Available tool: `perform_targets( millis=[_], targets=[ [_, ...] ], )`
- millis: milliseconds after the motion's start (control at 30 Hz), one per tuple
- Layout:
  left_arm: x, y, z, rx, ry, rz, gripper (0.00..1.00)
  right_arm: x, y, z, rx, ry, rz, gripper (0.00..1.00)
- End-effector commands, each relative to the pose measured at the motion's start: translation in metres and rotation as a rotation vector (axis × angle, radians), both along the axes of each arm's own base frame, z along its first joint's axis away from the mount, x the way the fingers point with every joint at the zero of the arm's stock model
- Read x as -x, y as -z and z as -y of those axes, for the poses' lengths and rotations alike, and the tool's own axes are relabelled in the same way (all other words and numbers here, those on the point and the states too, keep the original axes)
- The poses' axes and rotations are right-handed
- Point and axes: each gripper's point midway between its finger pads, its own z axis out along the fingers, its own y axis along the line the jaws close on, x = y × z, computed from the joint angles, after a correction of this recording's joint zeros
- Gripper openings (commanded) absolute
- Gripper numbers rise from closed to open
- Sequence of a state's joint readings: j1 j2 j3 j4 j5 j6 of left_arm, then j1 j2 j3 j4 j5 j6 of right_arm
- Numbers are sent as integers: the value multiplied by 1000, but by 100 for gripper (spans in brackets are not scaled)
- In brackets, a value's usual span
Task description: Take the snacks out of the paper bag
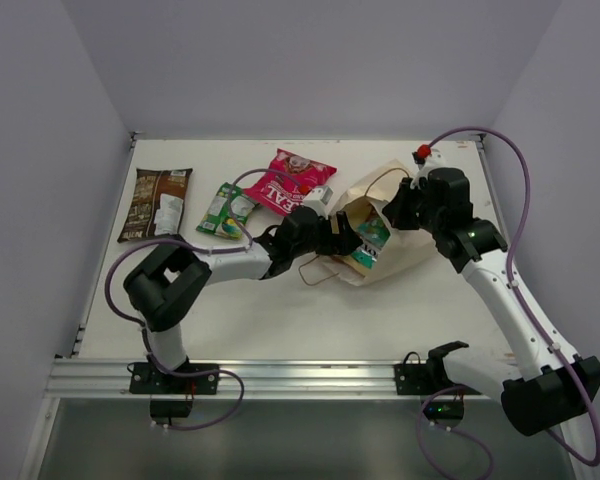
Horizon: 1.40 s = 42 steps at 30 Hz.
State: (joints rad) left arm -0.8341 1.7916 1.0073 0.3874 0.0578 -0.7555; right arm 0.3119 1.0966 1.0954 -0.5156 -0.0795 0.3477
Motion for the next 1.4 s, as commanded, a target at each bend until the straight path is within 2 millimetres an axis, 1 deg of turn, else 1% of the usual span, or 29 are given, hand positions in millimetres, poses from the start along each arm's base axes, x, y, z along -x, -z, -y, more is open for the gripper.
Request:
perform_targets(
  millis=[0, 100, 167, 200, 300, 400, 500, 533, 600, 633, 667, 733, 800, 833, 867, 900, 933, 967, 1000, 1033, 1067, 1133, 1167, 1200, 1233, 1267, 1300, 1333, 1367],
  targets=[
    [-20, -15, 17, 40, -15, 80, 85, 5, -16, -6, -39, -41, 44, 0],
    [-22, -7, 23, 32, -7, 54, 82, 6, -17, -7, -45, -45, 45, 0],
    [-9, -5, 31, 56, 35, 13, 71, 7, -19, -7, -48, -46, 48, 0],
    [-7, -6, 33, 59, 41, 15, 71, 7, -19, -8, -52, -48, 50, 0],
    [7, -4, 42, 79, 80, -11, 63, 5, -18, -8, -53, -46, 50, 0],
    [9, -8, 46, 129, 83, -23, 55, 4, -15, -11, -61, -52, 40, 0],
    [4, -7, 49, 139, 71, -18, 41, 4, -12, -12, -66, -56, 31, 0],
    [0, -11, 53, 147, 67, -15, 30, 4, -11, -12, -65, -55, 28, 0],
    [-2, -10, 55, 147, 65, -18, 19, 4, -10, -11, -59, -48, 30, 0],
    [-3, -11, 55, 150, 58, -17, 9, 3, -9, -9, -55, -41, 29, 0],
    [-5, -17, 54, 155, 51, -9, 3, 4, -8, -8, -52, -37, 26, 0],
    [-4, -21, 50, 142, 42, -11, 0, 5, -7, -7, -49, -31, 26, 0],
    [1, -44, 43, 148, 47, 17, 0, 4, -4, -1, -33, -1, 25, 0],
    [5, -46, 38, 125, 51, 7, 0, 4, -3, 2, -27, 14, 23, 0],
    [10, -75, 32, 150, 59, 37, 0, 3, -2, 5, -23, 31, 21, 0],
    [13, -87, 27, 138, 72, 57, 0, 2, 0, 10, -6, 61, 20, 0],
    [20, -87, 18, 90, 83, 35, 0, 2, 1, 13, 1, 77, 20, 0],
    [24, -114, 7, 97, 83, 69, 0, 2, 2, 15, 8, 88, 17, 0],
    [26, -129, 0, 87, 80, 90, 0, 0, 3, 21, 23, 120, 18, 0],
    [28, -123, -15, 14, 60, 86, 0, -1, 4, 23, 28, 131, 18, 0],
    [30, -138, -34, 6, 40, 101, 0, -2, 5, 24, 29, 140, 15, 0],
    [28, -125, -68, -64, -5, 67, 0, -3, 7, 27, 34, 154, 12, 0],
    [31, -133, -84, -55, -24, 76, 0, -3, 7, 27, 34, 155, 9, 0],
    [33, -129, -96, -62, -37, 68, 0, -4, 8, 26, 33, 156, 5, 0],
    [33, -104, -118, -106, -68, 19, 0, -4, 9, 26, 33, 157, 2, 0],
    [38, -105, -132, -102, -87, 22, 0, -4, 10, 25, 32, 156, -2, 0],
    [39, -96, -143, -114, -108, 5, 0, -5, 12, 26, 36, 160, -5, 0],
    [41, -70, -162, -157, -145, -40, 0, -5, 12, 27, 38, 163, -6, 0],
    [44, -65, -171, -166, -163, -43, 0, -5, 13, 27, 38, 163, -8, 0]
  ],
)
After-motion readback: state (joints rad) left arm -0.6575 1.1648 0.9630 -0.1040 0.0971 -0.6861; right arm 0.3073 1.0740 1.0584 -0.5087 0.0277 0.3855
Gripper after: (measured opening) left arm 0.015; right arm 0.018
